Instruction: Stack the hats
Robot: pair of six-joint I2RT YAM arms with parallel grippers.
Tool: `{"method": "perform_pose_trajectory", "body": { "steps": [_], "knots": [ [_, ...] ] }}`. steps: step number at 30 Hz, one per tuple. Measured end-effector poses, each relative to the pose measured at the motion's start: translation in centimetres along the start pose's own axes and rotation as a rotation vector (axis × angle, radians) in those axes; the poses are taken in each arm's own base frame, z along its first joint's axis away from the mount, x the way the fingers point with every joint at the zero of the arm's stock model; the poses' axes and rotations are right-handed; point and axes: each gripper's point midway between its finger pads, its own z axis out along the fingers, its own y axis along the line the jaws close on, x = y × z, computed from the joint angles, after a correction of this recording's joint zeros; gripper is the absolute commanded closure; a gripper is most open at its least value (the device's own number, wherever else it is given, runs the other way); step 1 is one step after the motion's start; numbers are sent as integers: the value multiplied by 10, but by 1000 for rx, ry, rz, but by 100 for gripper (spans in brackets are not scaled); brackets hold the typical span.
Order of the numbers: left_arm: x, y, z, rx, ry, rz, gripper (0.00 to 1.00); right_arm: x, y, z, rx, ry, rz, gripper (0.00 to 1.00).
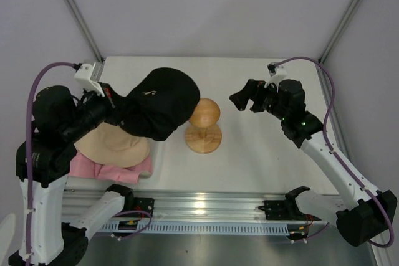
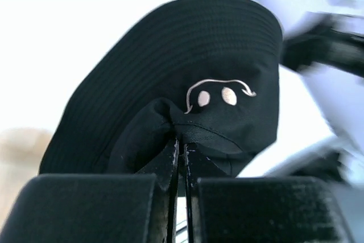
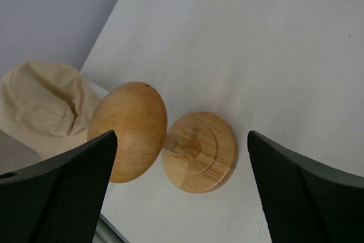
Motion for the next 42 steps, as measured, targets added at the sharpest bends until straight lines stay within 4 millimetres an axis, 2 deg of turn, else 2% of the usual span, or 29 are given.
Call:
{"method": "perform_pose_trajectory", "body": {
  "steps": [4,7,12,17,22,27,30,35,40,42],
  "knots": [
    [-25,-57,-10,258,-15,62,99,-15,15,-7,-54,-47,0,1],
    [-30,-79,-4,372,4,73,99,-31,28,-17,-98,-100,-16,0],
    [-18,-91,32,431,103,47,99,-51,42,-43,-135,-184,-59,0],
    [1,-86,81,410,204,23,99,-70,43,-74,-96,-282,-85,1],
    [16,-89,111,386,267,37,99,-76,48,-88,-106,-322,-68,0],
    [29,-114,132,392,299,122,99,-63,39,-82,-81,-290,22,1],
    [48,-123,154,358,334,174,99,-52,32,-77,-49,-253,88,0],
    [80,-113,192,238,404,233,100,-34,25,-72,-21,-197,228,0],
    [92,-99,210,126,413,288,99,-11,16,-64,11,-139,370,1],
    [93,-96,215,92,411,303,99,5,11,-59,27,-99,408,0]
  ]
}}
